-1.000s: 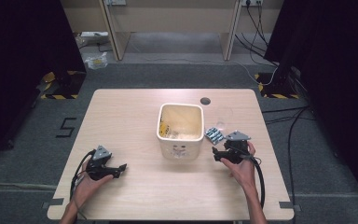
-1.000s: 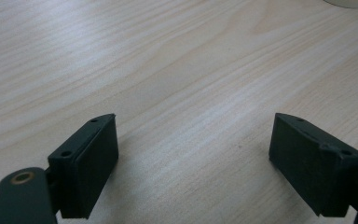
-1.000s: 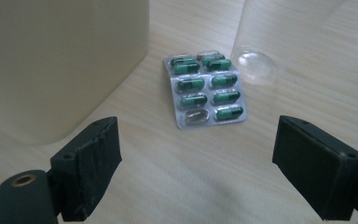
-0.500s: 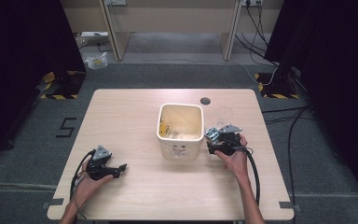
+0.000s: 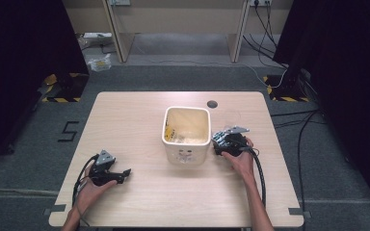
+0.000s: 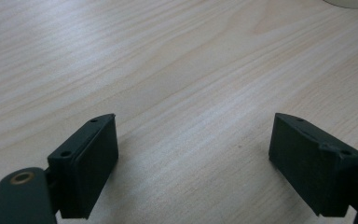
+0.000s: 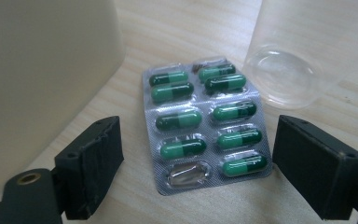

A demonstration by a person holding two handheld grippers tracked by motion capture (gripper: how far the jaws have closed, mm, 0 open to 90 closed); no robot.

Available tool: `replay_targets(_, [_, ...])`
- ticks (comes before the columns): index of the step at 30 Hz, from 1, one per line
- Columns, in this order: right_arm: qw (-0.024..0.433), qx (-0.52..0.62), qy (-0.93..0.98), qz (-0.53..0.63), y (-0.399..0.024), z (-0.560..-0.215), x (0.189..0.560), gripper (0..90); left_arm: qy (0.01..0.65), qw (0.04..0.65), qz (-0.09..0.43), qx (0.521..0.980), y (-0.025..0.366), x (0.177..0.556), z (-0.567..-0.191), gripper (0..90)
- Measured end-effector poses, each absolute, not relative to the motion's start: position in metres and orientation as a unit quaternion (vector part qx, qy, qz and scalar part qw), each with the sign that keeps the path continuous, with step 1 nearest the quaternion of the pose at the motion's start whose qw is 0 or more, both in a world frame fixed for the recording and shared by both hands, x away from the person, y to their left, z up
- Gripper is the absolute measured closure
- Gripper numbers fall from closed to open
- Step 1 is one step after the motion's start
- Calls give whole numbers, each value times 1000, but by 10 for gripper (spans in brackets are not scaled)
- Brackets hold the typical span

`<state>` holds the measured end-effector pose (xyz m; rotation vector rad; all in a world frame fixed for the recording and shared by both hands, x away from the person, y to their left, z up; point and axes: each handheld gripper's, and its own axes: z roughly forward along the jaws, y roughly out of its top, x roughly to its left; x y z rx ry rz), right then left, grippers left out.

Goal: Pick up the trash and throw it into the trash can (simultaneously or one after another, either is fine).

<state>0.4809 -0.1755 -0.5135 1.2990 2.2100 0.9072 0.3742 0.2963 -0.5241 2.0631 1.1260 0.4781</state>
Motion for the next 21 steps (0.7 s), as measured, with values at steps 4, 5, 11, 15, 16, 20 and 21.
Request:
replay_targets(4, [210,471,791,329,-174,-512,487,200,437,363,186,801,296,374,-524,146])
replay_targets(5, [205,472,790,333,-173,-512,488,238,437,363,186,802,296,374,-524,146])
replay_targets(11, [201,471,790,337,-172,-512,488,336,437,363,186,801,296,374,-524,146])
replay_targets(15, [197,472,790,337,-173,-511,485,343,437,363,186,802,296,374,-524,146])
replay_targets(16, [196,473,790,337,-173,-511,485,344,437,363,186,801,296,374,-524,147])
replay_targets(20, [203,467,796,328,-173,-508,480,345,437,363,186,802,296,374,-524,147])
replay_targets(21, [203,467,795,330,-174,-506,478,345,437,363,186,802,296,374,-524,147])
